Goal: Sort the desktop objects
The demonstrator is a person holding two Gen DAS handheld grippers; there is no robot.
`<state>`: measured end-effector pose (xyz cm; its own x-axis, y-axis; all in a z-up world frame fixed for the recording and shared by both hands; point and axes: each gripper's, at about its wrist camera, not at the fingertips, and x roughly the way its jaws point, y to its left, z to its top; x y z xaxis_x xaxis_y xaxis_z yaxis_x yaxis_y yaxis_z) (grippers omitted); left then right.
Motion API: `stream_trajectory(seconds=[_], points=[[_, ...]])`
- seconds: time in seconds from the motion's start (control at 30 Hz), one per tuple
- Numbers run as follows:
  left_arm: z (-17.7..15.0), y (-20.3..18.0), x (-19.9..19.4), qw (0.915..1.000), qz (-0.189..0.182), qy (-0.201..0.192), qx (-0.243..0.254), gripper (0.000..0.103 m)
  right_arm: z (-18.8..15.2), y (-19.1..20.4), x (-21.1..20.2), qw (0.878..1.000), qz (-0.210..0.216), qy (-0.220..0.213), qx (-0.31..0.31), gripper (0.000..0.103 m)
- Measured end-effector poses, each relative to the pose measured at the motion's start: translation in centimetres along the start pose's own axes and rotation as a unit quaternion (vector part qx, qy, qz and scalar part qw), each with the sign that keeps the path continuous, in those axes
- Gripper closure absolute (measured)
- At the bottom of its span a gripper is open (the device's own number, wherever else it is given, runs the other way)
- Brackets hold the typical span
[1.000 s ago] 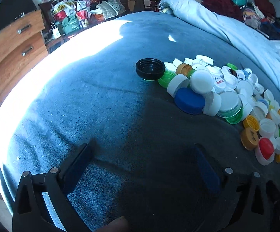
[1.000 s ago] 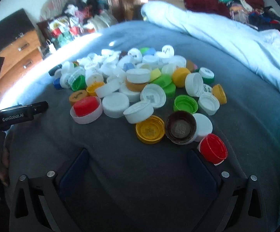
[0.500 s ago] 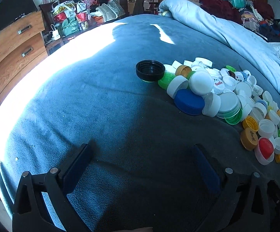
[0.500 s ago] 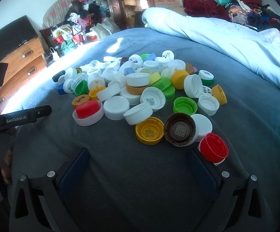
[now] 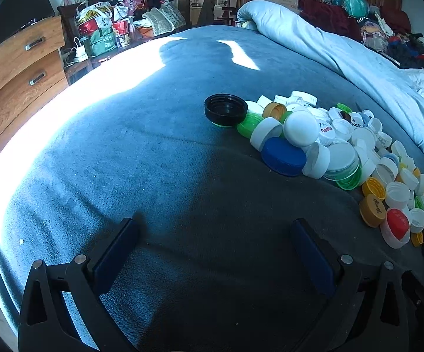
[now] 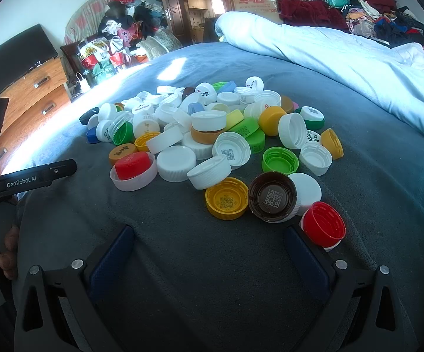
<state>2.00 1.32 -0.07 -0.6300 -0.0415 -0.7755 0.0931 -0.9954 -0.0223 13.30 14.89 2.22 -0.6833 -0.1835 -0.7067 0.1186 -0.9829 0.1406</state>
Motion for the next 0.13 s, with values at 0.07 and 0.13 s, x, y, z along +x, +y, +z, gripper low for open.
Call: stream_trajectory(seconds=[0.07,0.13], points=[[-0.01,0.03,-0.03,1.0000,-0.002,-0.001,-0.001,0.002,0.01,-0.02,0.00,1.000,0.000,0.000,0.000,0.000],[-0.05,0.05,-0.10,1.0000,-0.003,-0.004,-0.001,0.002,-0.02,0.03,0.02,1.000,0.000,0.000,0.000,0.000]])
